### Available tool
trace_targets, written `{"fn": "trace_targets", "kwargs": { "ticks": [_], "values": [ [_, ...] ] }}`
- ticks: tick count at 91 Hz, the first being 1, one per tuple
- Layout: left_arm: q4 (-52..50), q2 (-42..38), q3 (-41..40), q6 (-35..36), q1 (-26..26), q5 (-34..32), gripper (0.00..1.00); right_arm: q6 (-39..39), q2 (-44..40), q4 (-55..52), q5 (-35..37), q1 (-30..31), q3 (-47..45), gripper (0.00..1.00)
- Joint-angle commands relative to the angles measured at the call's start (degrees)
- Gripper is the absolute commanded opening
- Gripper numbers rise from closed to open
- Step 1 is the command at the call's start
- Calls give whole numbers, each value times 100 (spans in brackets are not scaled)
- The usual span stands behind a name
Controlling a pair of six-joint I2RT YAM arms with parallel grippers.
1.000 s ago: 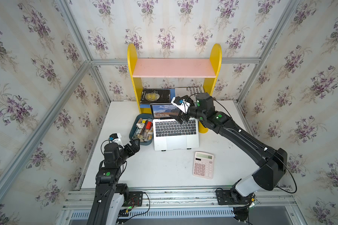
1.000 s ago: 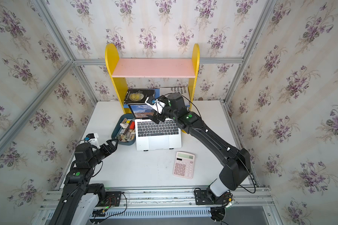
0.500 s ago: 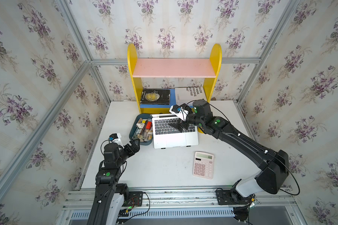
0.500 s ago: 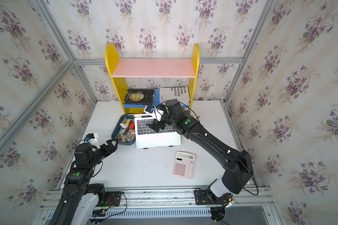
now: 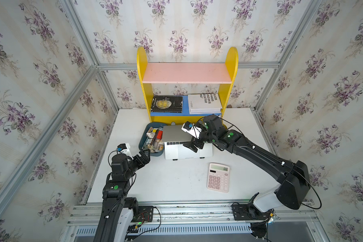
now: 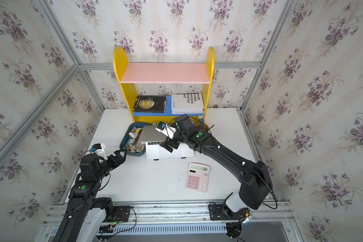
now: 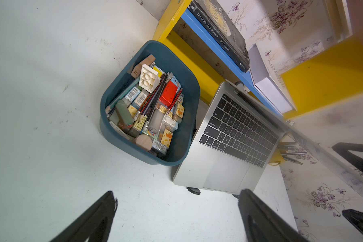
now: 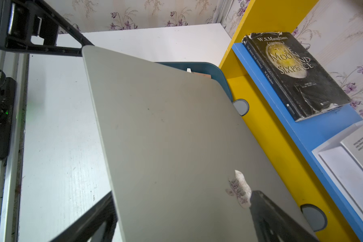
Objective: Close the laptop lid and set it aside
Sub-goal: Close the lid of the laptop.
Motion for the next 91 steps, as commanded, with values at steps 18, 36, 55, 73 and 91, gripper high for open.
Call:
{"fn": "trace_targets", "kwargs": {
  "ticks": [18, 36, 55, 73, 91],
  "values": [
    [73, -16, -12, 78, 4, -29, 94, 213, -84, -140, 56, 162, -197, 100],
    [73, -22, -10, 77, -4, -30, 94, 317, -104, -101, 48, 247, -318, 100],
    [73, -37, -3, 77, -4, -33, 94, 439, -165, 70, -22, 310, -547, 100],
    [73, -35, -3, 71, 3, -13, 94, 587, -209, 211, -90, 342, -728, 100],
    [73, -23, 5, 72, -3, 4, 95, 756, -217, 395, -108, 437, -904, 100]
  ]
}}
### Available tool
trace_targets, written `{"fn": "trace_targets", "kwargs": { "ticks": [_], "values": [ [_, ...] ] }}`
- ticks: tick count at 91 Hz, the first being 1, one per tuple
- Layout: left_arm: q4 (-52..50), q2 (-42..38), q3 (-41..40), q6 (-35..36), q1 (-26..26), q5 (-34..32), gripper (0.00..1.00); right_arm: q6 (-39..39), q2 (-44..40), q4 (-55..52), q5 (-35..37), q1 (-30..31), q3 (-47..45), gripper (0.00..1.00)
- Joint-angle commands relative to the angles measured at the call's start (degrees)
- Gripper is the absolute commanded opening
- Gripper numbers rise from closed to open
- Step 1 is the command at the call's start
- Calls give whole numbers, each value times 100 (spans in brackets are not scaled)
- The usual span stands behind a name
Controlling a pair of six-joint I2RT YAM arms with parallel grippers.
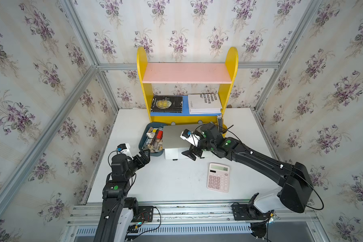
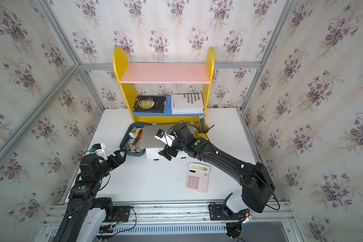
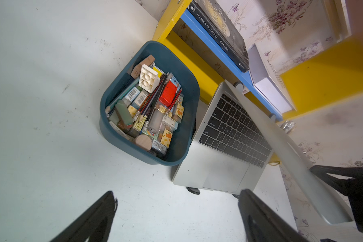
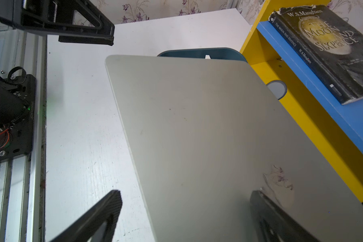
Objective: Close the laptop lid and set it aside
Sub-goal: Close the lid of the laptop.
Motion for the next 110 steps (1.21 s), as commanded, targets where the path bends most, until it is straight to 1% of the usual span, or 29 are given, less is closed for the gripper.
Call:
{"fn": "trace_targets", "kwargs": {
  "ticks": [1, 57, 94, 98, 110],
  "values": [
    [88, 8, 5, 70, -4, 3, 94, 239, -4, -83, -142, 74, -93, 100],
    [106, 39, 1, 66, -1, 58, 95, 671, 98, 320, 10, 289, -663, 100],
    [214, 88, -71, -37, -2, 139, 94, 898, 298, 753, 58, 303, -1052, 100],
    [229, 122, -72, -45, 2, 314, 94, 923, 310, 823, 74, 305, -1098, 100],
    [325, 233, -102, -91, -4, 496, 93, 1003, 395, 996, 109, 306, -1202, 100]
  ]
}}
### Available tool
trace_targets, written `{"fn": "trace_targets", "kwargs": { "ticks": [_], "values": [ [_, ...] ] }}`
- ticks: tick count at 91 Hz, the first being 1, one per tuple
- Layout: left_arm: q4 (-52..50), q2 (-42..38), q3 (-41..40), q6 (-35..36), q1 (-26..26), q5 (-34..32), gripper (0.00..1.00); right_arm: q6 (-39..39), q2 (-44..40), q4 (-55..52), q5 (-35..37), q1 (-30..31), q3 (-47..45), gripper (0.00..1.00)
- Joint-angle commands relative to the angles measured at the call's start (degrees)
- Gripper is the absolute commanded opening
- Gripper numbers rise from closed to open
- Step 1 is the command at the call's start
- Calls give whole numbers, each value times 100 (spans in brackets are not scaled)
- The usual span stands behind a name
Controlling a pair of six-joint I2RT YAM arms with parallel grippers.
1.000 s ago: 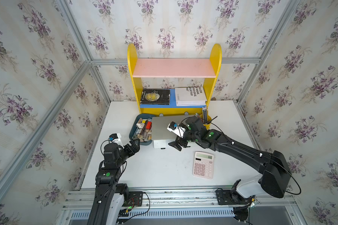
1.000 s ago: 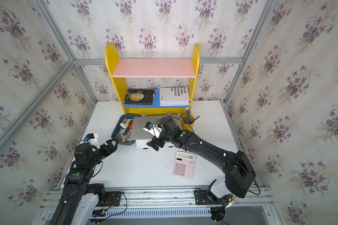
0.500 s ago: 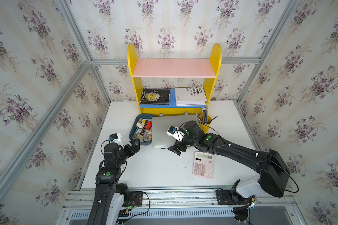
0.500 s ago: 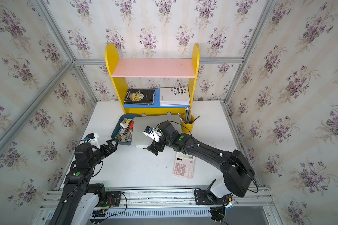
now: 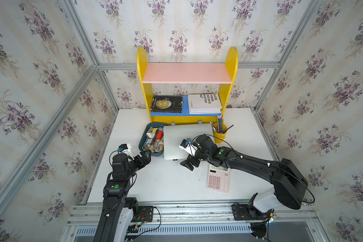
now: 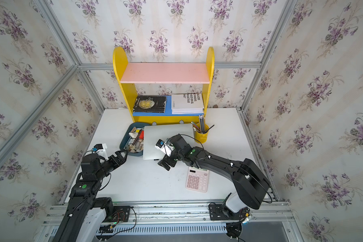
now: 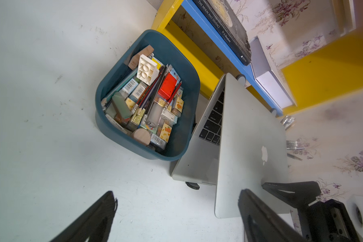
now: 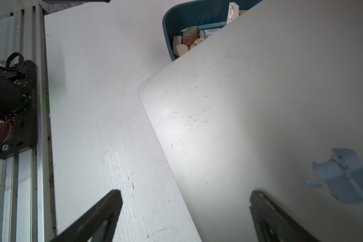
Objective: Close the laptop lid and set it aside
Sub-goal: Close the lid of the laptop.
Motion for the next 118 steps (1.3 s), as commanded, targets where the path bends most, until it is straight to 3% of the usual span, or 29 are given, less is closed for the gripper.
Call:
{"fn": "trace_targets", "kwargs": {
  "ticks": [1, 74, 118],
  "values": [
    [268, 64, -38, -51, 0, 275, 93, 195, 76, 37, 64, 6, -74, 100],
    [1248, 689, -468, -473, -345, 764, 89, 457, 903, 623, 748, 3, -55, 100],
    [1464, 1315, -263, -277, -1323, -16, 89, 993, 465, 1293, 829, -230, -682, 100]
  ]
}}
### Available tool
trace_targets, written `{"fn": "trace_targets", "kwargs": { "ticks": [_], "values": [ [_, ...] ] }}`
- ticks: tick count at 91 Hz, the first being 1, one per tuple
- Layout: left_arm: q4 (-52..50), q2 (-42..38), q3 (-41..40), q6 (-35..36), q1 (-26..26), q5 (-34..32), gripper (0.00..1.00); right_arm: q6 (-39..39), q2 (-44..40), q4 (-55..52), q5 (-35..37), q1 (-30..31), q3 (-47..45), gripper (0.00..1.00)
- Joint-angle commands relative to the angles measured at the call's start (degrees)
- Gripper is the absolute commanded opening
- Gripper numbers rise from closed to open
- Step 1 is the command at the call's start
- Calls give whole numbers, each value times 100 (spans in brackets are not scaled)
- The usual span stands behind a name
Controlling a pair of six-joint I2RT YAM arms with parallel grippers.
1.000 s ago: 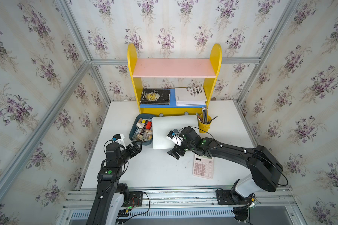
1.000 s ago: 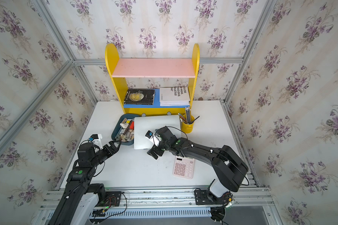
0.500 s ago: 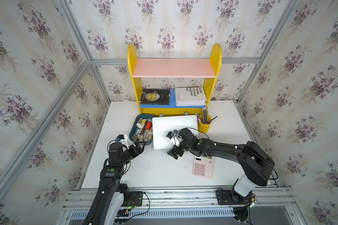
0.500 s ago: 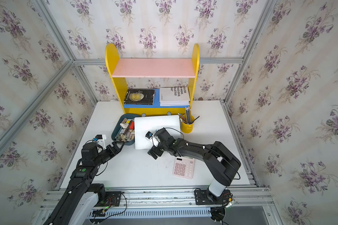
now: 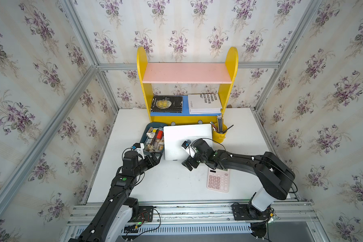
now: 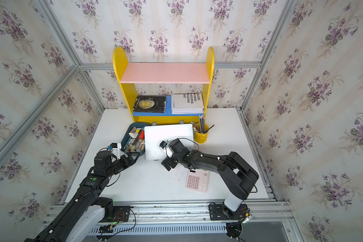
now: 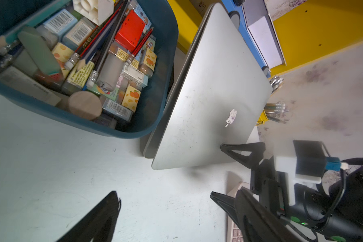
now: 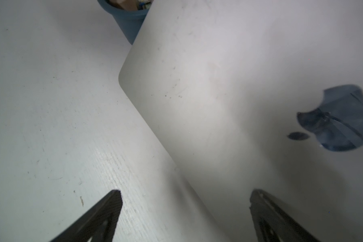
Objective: Close the laptop lid and set it aside
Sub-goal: Close the lid of the laptop.
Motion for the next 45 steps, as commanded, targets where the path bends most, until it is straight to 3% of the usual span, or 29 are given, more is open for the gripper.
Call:
{"fn": "trace_targets", "kwargs": {
  "ticks": [1, 45],
  "values": [
    [261, 171, 84, 164, -213, -352, 89, 384, -262, 479, 24, -116, -272, 100],
    [1033, 1650, 345, 374, -1024, -1035, 90, 2428, -1922, 2526, 0, -1421, -2276, 100]
  ]
}}
